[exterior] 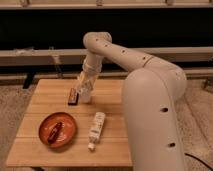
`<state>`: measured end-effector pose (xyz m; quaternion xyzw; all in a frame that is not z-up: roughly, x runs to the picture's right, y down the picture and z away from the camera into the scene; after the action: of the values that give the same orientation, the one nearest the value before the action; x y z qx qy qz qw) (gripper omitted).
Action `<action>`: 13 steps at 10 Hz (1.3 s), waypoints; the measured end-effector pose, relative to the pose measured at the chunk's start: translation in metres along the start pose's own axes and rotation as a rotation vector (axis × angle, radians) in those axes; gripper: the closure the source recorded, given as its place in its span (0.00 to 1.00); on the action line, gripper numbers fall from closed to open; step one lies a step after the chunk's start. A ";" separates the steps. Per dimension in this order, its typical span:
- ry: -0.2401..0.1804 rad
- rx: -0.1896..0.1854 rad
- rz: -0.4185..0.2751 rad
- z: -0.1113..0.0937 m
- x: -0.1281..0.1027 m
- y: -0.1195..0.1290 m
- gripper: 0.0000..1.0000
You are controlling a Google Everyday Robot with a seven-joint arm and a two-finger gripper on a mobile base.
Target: Place the eraser in the ceramic cup
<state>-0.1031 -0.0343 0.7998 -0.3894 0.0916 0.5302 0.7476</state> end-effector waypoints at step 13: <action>-0.046 -0.012 -0.002 0.002 -0.026 -0.016 1.00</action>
<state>-0.1007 -0.0541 0.8229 -0.3816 0.0711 0.5388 0.7477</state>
